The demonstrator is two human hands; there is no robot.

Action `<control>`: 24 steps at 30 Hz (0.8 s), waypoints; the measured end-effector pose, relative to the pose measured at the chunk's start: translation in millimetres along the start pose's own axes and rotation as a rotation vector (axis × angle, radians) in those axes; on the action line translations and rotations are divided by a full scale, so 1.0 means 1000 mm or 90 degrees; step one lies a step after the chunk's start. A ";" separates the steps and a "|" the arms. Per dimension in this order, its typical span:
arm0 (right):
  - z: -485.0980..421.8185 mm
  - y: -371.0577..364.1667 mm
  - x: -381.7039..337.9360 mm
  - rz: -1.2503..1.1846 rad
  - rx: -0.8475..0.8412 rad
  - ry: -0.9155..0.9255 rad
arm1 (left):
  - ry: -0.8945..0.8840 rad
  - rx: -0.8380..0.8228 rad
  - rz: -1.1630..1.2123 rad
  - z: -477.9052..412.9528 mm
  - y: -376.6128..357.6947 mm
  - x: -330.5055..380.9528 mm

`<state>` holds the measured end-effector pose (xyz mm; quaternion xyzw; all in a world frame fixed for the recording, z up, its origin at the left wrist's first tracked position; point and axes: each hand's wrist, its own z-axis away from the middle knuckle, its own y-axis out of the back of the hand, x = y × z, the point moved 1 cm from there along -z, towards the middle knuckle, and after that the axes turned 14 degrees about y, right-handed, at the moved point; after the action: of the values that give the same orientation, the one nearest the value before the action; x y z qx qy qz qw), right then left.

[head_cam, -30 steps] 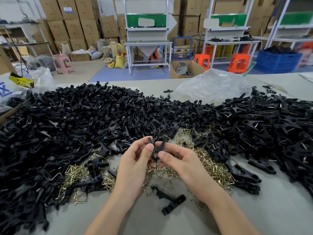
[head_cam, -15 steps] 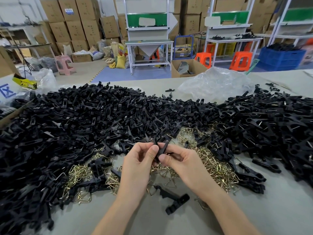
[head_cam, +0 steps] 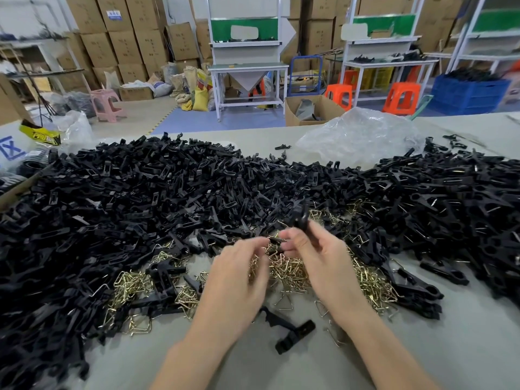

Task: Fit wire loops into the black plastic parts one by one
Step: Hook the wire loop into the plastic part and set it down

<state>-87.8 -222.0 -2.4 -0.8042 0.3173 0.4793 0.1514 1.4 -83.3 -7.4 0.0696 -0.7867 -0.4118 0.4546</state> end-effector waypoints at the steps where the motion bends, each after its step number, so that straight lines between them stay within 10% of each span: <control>1: -0.001 0.003 0.002 0.001 0.022 0.003 | -0.028 -0.029 -0.108 0.002 -0.003 -0.001; 17: 0.000 0.005 0.010 0.118 0.002 0.016 | -0.031 0.010 -0.136 -0.001 -0.006 -0.004; 24: 0.002 0.003 0.005 0.170 -0.046 0.074 | 0.173 -0.028 0.367 -0.003 0.009 0.006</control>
<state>-89.9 -225.1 -7.7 -0.7859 0.4123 0.4592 0.0385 2.9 -81.8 3.8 -0.1116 -0.6969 -0.2699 0.6550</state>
